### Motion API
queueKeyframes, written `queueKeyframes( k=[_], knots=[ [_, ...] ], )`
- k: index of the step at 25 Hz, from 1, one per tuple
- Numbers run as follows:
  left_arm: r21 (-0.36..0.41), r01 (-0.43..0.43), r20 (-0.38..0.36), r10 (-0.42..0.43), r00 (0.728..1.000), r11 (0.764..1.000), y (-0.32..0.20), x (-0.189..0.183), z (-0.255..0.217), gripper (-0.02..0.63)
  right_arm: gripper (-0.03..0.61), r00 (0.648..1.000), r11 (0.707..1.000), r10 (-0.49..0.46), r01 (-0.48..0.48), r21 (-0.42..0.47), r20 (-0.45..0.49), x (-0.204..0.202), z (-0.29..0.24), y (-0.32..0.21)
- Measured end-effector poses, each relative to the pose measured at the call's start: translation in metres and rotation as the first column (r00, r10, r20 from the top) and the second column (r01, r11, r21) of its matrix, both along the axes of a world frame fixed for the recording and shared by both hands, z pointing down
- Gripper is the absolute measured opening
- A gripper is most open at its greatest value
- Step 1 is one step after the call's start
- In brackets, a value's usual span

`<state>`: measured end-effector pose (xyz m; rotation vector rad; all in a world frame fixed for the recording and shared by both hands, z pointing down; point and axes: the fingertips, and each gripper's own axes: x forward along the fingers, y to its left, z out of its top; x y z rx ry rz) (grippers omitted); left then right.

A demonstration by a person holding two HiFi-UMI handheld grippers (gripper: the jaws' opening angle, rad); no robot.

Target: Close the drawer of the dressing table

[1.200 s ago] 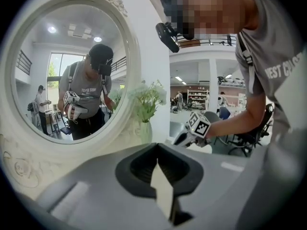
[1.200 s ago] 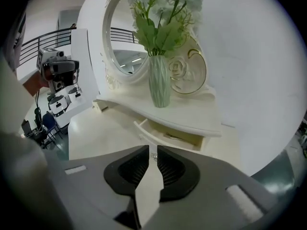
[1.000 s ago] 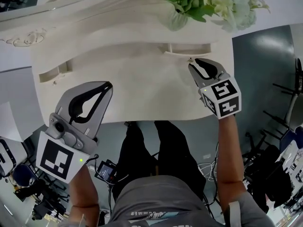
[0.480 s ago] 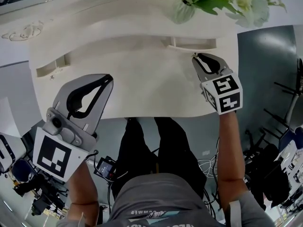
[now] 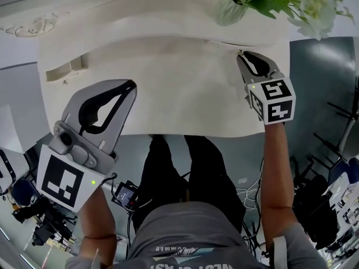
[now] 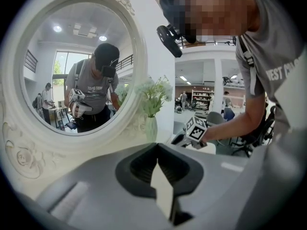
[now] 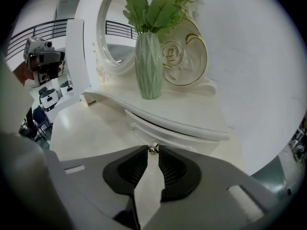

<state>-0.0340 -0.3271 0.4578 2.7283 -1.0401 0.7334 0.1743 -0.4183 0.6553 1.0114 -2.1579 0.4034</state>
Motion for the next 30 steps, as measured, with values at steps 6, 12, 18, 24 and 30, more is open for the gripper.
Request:
queueKeyframes(
  k=[6, 12, 18, 24, 30],
  knots=[
    [0.010, 0.011, 0.008, -0.011, 1.000, 1.000, -0.003, -0.008, -0.001, 0.002, 0.080, 1.000, 0.999, 0.022, -0.023, 0.042, 0.022, -0.004, -0.003, -0.022],
    [0.029, 0.027, 0.006, -0.027, 1.000, 0.999, -0.004, -0.020, -0.009, 0.002, 0.084, 1.000, 0.999, 0.019, -0.020, 0.041, 0.022, -0.006, -0.004, -0.025],
    [0.037, 0.035, 0.005, -0.035, 0.999, 0.999, 0.000, -0.032, -0.017, 0.002, 0.085, 0.999, 0.999, 0.037, -0.037, 0.021, 0.001, -0.010, -0.003, -0.022],
    [0.074, 0.025, 0.006, -0.026, 1.000, 0.997, 0.009, -0.036, -0.041, 0.002, 0.071, 0.993, 0.994, 0.108, -0.108, -0.006, -0.036, -0.003, -0.006, -0.015],
    [0.122, 0.017, 0.007, -0.018, 1.000, 0.992, 0.022, -0.042, -0.081, 0.002, 0.067, 0.986, 0.986, 0.166, -0.166, -0.003, -0.028, 0.009, -0.044, 0.009]
  ],
)
